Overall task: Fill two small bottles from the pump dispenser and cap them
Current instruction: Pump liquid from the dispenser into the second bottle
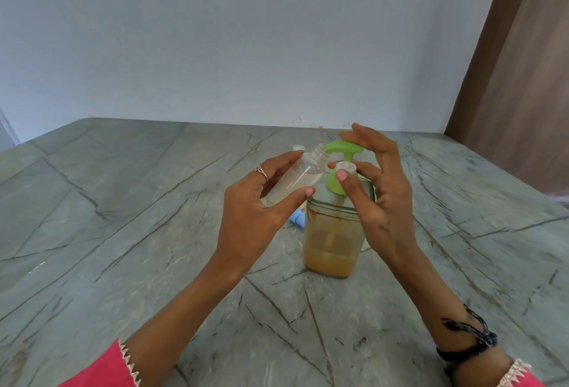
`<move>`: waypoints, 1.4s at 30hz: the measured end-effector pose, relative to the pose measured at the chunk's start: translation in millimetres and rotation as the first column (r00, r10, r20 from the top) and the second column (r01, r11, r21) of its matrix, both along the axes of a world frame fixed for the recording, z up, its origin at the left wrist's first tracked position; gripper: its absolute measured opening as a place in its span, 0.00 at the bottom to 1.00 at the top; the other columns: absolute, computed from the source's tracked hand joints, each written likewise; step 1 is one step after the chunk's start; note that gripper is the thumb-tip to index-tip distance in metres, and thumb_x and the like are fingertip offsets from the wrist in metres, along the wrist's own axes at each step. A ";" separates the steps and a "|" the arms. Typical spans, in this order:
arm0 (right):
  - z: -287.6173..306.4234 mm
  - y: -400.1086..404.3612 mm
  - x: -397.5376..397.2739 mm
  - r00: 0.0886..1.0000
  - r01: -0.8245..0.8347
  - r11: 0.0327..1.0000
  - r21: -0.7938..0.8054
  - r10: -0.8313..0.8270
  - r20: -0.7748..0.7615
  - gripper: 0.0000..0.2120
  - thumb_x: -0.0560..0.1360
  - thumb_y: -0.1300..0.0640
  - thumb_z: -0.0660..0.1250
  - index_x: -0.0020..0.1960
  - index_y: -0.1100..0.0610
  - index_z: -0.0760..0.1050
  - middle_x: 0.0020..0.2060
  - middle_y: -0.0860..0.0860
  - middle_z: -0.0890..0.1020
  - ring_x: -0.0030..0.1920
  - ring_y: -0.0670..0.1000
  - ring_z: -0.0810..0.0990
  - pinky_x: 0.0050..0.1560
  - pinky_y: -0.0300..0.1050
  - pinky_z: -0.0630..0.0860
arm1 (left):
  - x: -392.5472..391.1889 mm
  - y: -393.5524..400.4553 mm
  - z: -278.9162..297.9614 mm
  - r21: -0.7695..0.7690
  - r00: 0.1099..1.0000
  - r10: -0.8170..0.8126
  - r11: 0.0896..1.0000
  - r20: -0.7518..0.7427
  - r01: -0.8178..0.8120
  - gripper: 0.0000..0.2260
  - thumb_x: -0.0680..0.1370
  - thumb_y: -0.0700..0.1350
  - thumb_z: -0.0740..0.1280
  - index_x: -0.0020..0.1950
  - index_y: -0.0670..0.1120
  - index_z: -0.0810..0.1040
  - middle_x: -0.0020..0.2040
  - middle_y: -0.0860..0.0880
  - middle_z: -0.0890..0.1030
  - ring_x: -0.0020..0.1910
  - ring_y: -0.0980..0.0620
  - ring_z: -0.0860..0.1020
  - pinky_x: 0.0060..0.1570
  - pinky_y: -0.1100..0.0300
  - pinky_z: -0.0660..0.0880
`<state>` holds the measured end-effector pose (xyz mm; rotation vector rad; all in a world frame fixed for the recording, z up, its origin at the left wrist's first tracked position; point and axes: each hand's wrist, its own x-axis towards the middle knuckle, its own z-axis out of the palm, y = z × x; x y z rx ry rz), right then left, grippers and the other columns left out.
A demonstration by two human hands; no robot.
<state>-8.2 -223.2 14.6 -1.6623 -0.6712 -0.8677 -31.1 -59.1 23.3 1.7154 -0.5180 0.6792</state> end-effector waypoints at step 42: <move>-0.2 5.0 5.4 0.992 -0.032 0.999 0.012 0.031 0.124 0.12 0.76 0.54 0.60 0.57 0.56 0.75 0.54 0.45 0.75 0.51 0.56 0.80 0.50 0.55 0.78 | 0.6 -0.1 -1.2 0.027 0.999 0.026 0.999 -0.026 -0.026 0.22 0.67 0.49 0.72 0.60 0.50 0.77 0.53 0.59 0.80 0.53 0.62 0.78 0.51 0.72 0.74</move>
